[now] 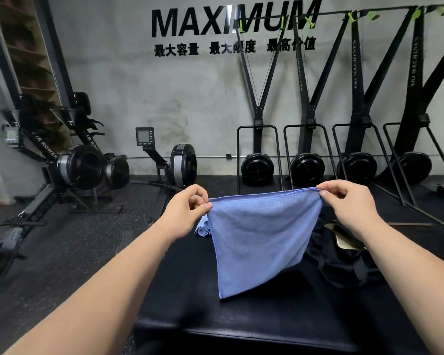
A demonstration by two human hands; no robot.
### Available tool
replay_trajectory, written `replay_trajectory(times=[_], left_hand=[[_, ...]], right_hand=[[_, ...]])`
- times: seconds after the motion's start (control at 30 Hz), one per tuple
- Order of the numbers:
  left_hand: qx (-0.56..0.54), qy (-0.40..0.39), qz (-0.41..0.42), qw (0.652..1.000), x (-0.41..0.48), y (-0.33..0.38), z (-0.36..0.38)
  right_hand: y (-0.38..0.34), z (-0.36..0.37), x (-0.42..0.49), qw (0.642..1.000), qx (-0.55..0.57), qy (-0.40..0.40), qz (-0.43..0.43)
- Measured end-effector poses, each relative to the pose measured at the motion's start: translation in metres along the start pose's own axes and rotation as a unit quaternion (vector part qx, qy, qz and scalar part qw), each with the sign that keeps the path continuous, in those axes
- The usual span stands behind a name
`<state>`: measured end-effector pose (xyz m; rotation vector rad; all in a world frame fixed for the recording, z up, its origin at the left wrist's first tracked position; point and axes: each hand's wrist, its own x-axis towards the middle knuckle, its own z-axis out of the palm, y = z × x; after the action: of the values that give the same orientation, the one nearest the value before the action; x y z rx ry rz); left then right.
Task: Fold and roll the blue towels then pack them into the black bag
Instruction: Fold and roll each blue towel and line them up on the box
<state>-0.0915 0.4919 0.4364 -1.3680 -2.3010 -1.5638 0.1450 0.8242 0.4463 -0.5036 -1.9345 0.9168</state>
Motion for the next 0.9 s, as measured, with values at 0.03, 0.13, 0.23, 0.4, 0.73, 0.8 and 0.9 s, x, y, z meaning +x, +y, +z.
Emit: replay_trajectory(times=[0.03, 0.13, 0.23, 0.4, 0.73, 0.8, 0.9], left_hand=[[0.005, -0.001, 0.002, 1.000, 0.000, -0.001, 0.001], [0.034, -0.010, -0.005, 0.999, 0.000, -0.008, 0.004], [0.060, -0.013, -0.019, 0.998, -0.001, -0.012, 0.006], [0.090, -0.007, -0.042, 0.995, 0.000, -0.013, 0.007], [0.017, 0.147, -0.060, 0.987, 0.002, -0.002, 0.021], [0.002, 0.155, -0.064, 0.986, 0.002, -0.001, 0.021], [-0.005, 0.157, -0.071, 0.985, 0.004, -0.003, 0.019]], right_hand=[[0.001, 0.001, 0.000, 1.000, -0.002, 0.000, 0.001], [0.005, 0.002, 0.000, 1.000, -0.004, -0.001, 0.007], [0.005, 0.003, 0.000, 1.000, -0.011, -0.006, 0.008], [0.010, 0.004, -0.001, 0.999, -0.039, -0.012, 0.008], [0.011, 0.005, -0.008, 0.999, -0.013, -0.023, 0.025], [0.011, 0.004, -0.009, 0.999, -0.015, -0.023, 0.022], [0.014, 0.003, -0.010, 1.000, -0.008, -0.024, 0.019]])
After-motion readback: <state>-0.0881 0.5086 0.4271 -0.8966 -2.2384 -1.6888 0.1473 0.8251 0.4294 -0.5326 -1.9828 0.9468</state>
